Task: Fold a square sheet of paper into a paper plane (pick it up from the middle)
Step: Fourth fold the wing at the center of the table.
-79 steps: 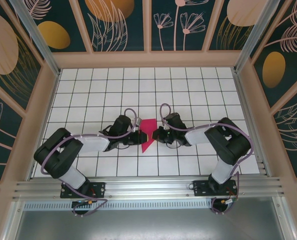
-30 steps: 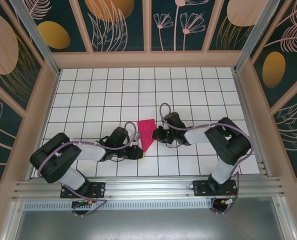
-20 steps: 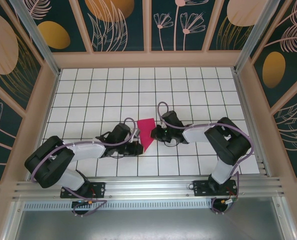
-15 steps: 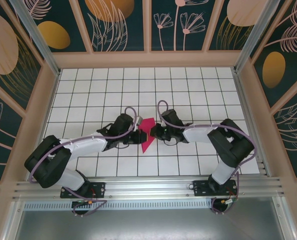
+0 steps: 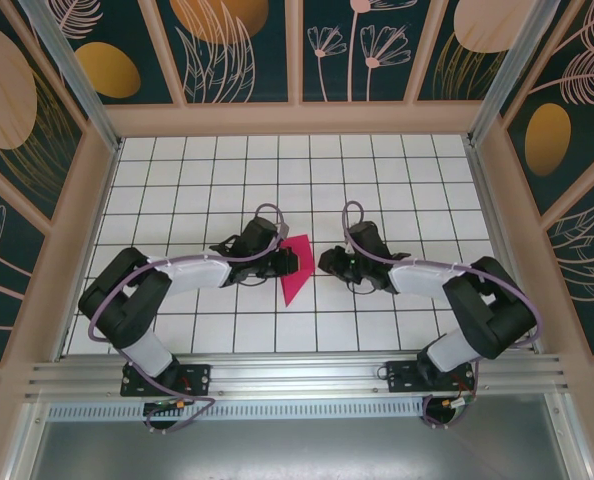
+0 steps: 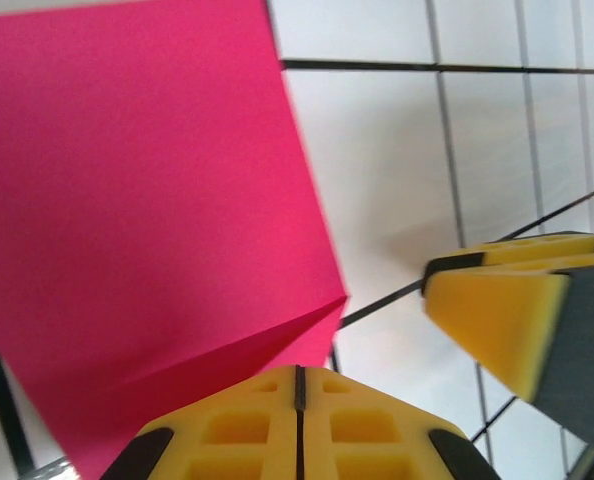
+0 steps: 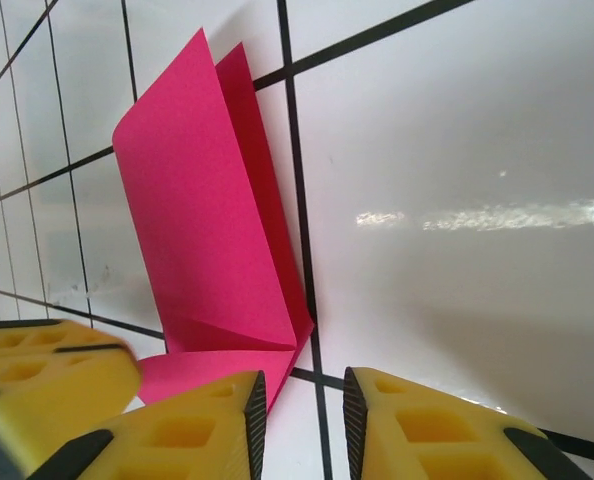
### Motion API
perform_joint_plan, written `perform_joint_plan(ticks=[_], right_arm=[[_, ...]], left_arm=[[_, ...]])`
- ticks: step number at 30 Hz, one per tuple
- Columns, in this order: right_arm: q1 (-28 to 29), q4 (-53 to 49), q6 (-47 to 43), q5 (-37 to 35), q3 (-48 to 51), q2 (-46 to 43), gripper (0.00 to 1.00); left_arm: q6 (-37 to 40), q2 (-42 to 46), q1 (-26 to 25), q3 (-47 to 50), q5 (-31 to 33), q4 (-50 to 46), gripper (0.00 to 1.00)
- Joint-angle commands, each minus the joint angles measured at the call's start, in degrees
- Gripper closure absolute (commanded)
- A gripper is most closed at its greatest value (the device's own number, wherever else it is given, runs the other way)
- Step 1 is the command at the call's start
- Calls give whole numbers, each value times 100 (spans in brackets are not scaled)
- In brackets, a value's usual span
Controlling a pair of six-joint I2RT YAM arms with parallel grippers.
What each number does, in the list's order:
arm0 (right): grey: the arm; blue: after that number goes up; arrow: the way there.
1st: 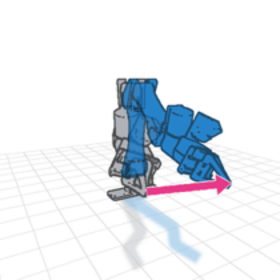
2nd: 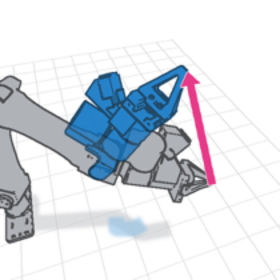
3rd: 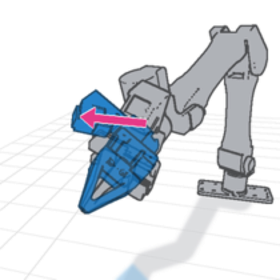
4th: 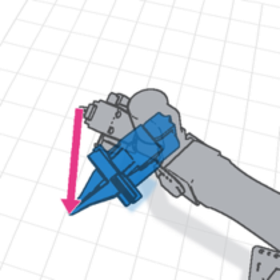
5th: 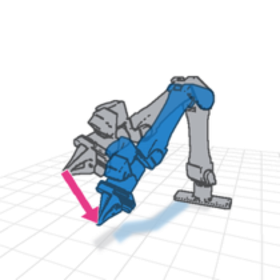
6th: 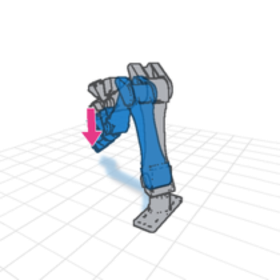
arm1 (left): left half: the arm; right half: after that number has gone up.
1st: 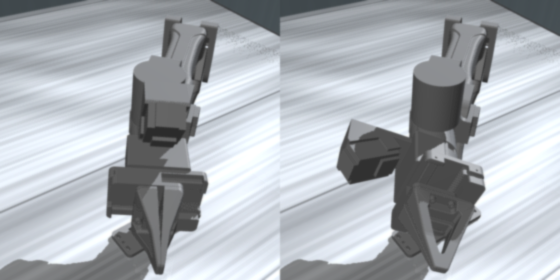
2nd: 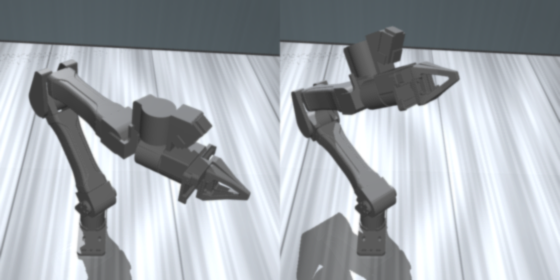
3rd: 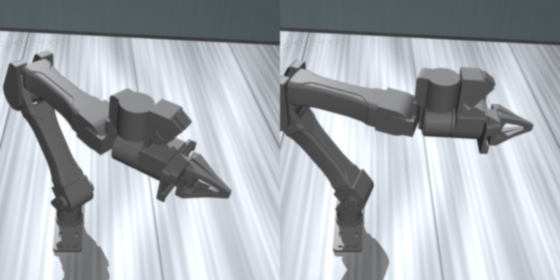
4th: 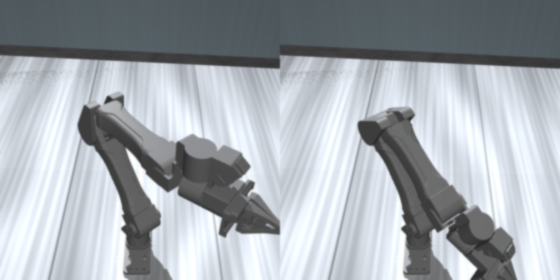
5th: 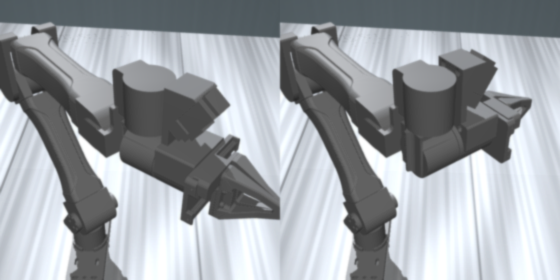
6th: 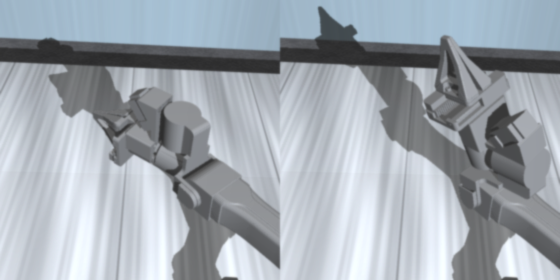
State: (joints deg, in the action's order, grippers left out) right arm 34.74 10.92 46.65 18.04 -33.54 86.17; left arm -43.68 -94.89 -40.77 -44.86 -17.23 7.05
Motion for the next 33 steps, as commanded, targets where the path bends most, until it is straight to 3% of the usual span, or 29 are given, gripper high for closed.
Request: perform_joint_plan(ticks=[1, 18, 33], right_arm=[[-26, 498, 59, 398, 6, 204, 68], [19, 953, 173, 809, -205, 841, 65], [173, 1165, -14, 1158, -513, 1166, 66]], left_arm=[[142, -39, 9, -104, 292, -220, 94], [342, -198, 10, -29, 629, -403, 94], [316, -469, 10, 41, 562, -248, 94]])
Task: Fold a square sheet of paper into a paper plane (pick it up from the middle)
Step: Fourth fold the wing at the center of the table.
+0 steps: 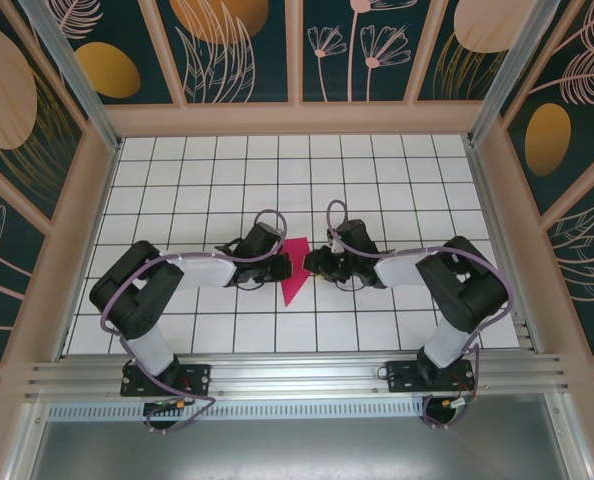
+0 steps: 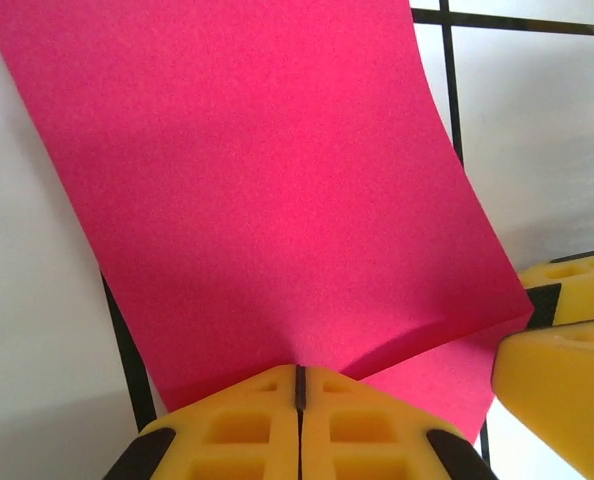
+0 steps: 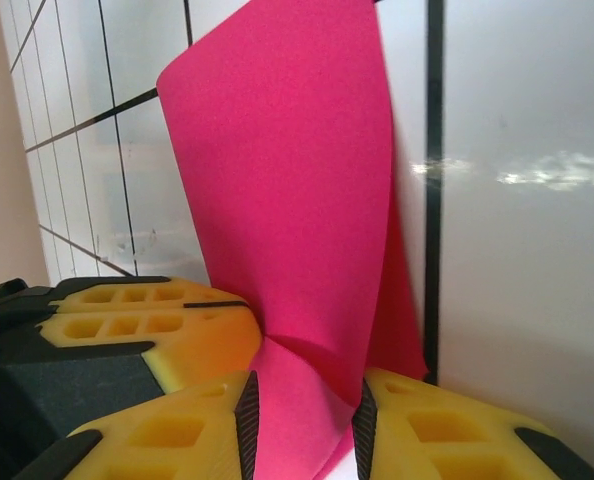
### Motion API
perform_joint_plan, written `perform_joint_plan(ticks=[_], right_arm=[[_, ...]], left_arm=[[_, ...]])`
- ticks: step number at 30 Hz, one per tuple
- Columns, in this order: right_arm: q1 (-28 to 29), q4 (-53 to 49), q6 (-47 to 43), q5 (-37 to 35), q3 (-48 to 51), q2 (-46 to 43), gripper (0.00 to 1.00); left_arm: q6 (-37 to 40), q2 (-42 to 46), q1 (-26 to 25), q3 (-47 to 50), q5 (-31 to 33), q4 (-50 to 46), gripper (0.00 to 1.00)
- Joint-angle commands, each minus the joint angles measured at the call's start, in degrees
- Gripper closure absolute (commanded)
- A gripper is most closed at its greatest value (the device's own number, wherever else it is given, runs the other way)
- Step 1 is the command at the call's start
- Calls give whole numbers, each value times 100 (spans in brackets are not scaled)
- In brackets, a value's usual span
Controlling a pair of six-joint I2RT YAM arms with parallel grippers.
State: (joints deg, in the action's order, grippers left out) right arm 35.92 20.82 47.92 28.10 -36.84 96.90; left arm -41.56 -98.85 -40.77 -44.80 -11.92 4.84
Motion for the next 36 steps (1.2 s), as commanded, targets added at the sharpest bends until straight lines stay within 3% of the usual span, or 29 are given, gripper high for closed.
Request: perform_joint_plan(ticks=[1, 11, 18, 21, 28, 36], right_arm=[[64, 165, -160, 137, -196, 88, 66], [47, -209, -574, 88, -408, 300, 70], [42, -247, -517, 56, -498, 327, 88], [70, -177, -272, -37, -407, 140, 91], [497, -113, 588, -797, -169, -322, 92], [1072, -495, 1449, -1995, -160, -561, 91]], left_arm=[[96, -57, 10, 42, 49, -25, 94], [87, 257, 11, 207, 103, 69, 93], [49, 786, 17, 469, 102, 294, 88], [1, 1203, -7, 719, 217, 399, 80], [44, 2046, -468, 1186, 743, 255, 70], [-10, 2299, -929, 1601, 783, 362, 67]])
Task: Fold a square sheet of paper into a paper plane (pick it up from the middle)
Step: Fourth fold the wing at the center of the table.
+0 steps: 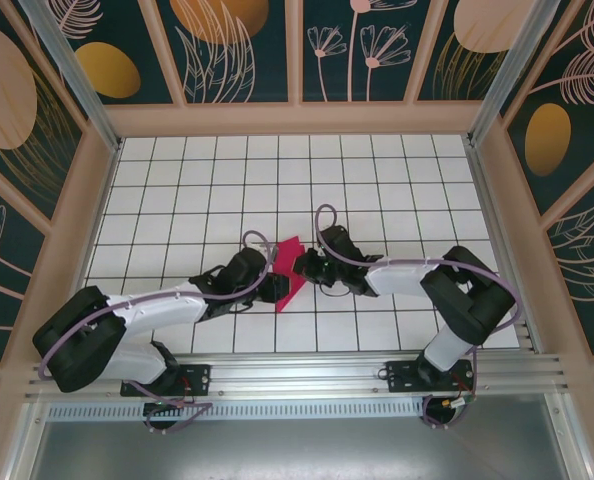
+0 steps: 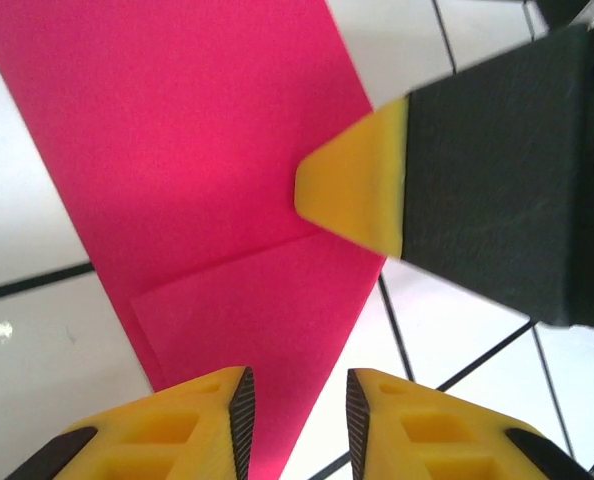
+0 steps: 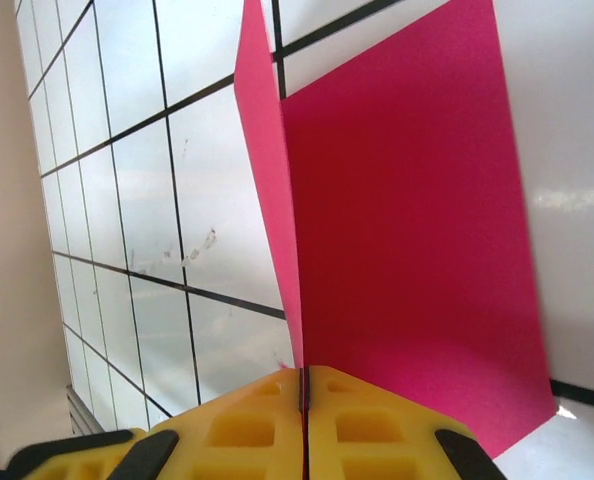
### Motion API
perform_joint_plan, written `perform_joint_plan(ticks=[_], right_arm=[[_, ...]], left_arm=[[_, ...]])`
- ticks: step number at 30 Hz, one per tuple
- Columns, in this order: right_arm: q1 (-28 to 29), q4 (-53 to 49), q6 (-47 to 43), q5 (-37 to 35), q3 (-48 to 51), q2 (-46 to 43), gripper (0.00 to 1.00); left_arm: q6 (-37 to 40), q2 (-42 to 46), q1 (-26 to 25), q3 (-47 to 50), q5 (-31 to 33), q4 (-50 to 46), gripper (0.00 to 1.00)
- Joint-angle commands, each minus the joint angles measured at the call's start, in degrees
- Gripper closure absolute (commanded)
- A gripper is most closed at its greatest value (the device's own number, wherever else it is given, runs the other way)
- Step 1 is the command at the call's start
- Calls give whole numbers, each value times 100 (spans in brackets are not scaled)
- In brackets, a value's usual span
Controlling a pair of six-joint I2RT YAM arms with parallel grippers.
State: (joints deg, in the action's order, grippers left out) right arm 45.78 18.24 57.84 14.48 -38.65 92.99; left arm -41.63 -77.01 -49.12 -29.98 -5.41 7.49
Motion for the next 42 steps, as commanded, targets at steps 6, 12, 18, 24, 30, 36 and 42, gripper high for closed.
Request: perform_joint_plan(ticks=[6, 12, 18, 24, 30, 36, 42], right_arm=[[80, -401, 613, -1024, 217, -452, 91], [115, -49, 1160, -1175, 640, -713, 90], [116, -111, 1058, -1071, 526, -654, 89], [109, -95, 1088, -1088, 552, -686, 89], [98, -84, 1106, -1014, 515, -671, 89], [98, -119, 1097, -1026, 464, -682, 89], [98, -119, 1115, -1018, 456, -682, 89]], left_arm=[[-15, 57, -277, 164, 378, 70, 65], [275, -112, -372, -42, 586, 51, 62], [682, -495, -518, -326, 597, -4, 62], [695, -771, -695, -509, 975, -200, 64], [659, -954, -841, -562, 1162, -196, 66], [523, -1052, -960, -607, 1499, -275, 66], [456, -1182, -1129, -702, 1734, -327, 66]])
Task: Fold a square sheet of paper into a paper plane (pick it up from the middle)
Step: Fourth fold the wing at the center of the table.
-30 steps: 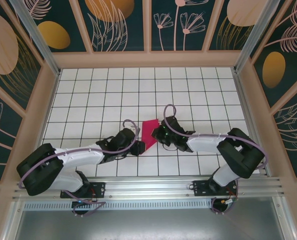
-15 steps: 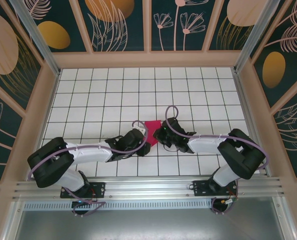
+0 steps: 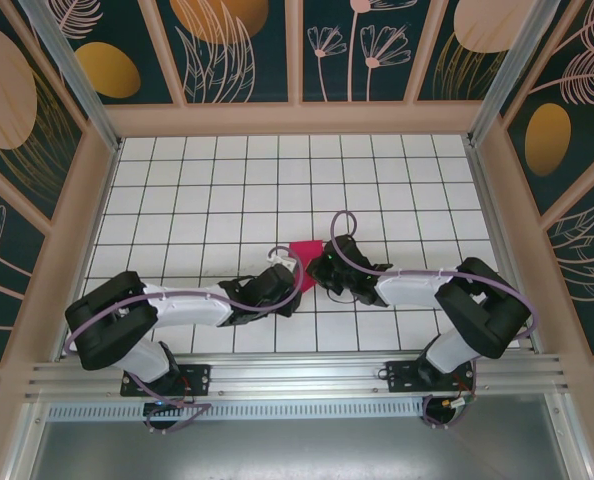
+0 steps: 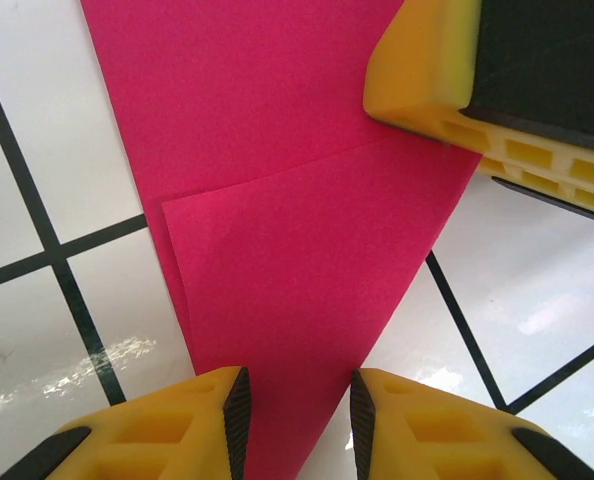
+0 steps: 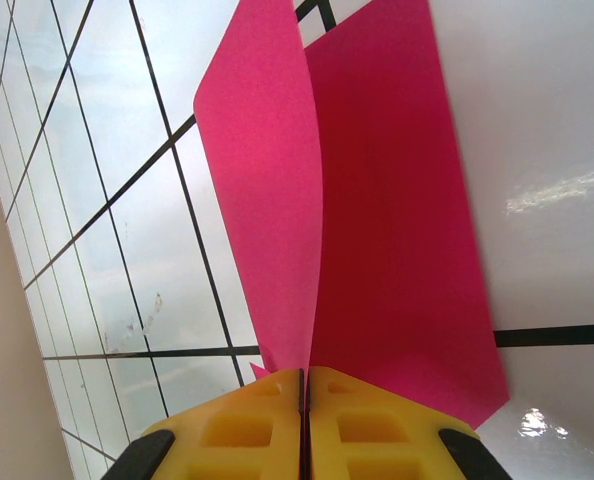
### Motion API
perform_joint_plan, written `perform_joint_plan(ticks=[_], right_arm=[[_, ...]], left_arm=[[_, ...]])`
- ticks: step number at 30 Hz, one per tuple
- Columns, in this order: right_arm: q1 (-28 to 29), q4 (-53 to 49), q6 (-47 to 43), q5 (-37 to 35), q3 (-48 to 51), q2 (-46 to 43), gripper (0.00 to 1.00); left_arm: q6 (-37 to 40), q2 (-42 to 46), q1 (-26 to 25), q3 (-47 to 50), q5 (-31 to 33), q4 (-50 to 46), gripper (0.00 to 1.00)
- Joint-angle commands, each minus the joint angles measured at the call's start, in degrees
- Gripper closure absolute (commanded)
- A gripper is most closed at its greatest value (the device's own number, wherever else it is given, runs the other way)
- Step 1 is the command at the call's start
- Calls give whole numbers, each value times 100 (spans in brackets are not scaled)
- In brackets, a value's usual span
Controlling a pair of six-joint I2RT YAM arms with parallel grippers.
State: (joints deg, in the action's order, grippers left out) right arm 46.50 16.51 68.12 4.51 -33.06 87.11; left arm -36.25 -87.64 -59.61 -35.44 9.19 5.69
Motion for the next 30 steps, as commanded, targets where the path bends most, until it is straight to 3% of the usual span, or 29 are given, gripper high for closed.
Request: perform_joint_plan(ticks=[1, 9, 17, 30], right_arm=[[21, 41, 88, -27, -104, -96, 89], [25, 41, 95, -4, -124, -82, 89], [26, 1, 79, 10, -188, -90, 89], [20, -201, -12, 93, -486, -45, 90]], left_arm=[[-88, -139, -106, -160, 268, -121, 66], [-303, -194, -250, -264, 850, -295, 67], [-290, -194, -269, -229, 878, -324, 74], [31, -13, -289, -267, 951, -397, 55]])
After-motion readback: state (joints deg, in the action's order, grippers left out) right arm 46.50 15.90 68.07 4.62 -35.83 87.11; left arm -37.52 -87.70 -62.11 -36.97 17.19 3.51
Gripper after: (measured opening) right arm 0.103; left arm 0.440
